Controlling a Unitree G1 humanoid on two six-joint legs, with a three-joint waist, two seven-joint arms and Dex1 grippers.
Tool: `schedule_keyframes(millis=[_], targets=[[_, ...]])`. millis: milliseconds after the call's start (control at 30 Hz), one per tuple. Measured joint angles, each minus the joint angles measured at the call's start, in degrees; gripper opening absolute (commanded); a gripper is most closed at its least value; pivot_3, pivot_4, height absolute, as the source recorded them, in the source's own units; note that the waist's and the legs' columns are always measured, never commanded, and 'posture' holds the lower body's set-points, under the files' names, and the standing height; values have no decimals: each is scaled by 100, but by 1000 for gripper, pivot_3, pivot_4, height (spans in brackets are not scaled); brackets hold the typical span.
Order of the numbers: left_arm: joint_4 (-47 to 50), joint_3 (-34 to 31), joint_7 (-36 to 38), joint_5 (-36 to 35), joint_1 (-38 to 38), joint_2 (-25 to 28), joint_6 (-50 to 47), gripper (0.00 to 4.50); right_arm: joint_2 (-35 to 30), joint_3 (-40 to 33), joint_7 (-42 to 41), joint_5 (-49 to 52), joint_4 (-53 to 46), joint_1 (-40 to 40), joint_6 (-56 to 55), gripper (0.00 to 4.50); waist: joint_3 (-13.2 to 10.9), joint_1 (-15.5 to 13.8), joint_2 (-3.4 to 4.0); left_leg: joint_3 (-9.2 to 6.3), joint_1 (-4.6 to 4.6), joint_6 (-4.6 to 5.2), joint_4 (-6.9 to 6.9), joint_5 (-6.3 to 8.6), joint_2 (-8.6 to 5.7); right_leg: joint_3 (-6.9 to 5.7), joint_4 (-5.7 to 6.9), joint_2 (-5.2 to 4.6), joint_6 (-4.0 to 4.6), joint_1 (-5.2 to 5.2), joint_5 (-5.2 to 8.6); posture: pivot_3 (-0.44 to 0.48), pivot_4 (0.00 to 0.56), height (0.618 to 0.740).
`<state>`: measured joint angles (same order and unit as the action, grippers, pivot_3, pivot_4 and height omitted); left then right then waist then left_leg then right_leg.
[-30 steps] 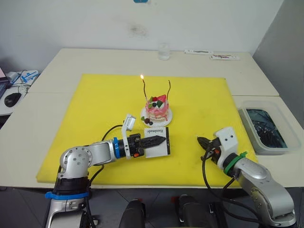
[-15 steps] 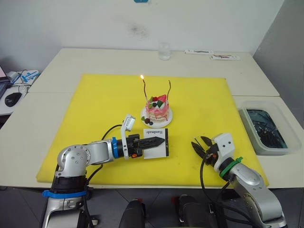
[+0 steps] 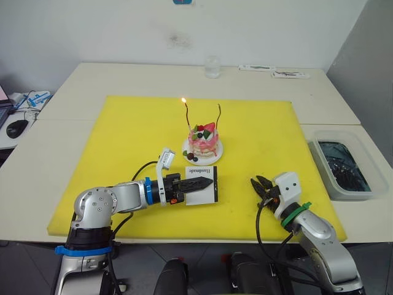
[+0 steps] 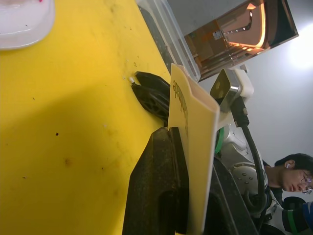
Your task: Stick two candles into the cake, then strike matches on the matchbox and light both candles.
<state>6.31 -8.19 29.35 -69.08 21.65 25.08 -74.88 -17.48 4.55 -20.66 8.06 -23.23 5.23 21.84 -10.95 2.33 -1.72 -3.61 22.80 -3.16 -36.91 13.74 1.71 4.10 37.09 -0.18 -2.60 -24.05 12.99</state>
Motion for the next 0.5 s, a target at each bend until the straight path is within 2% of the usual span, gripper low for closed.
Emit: schedule_keyframes(millis=[500], targets=[[0,-1,-3,2,-1,-18,2,0,-125,0,-73,65,-469,89,500,21,1,-8,-1,0,3,0,5,0,0,-1,-1,0,3,-2,2,0,150,740]])
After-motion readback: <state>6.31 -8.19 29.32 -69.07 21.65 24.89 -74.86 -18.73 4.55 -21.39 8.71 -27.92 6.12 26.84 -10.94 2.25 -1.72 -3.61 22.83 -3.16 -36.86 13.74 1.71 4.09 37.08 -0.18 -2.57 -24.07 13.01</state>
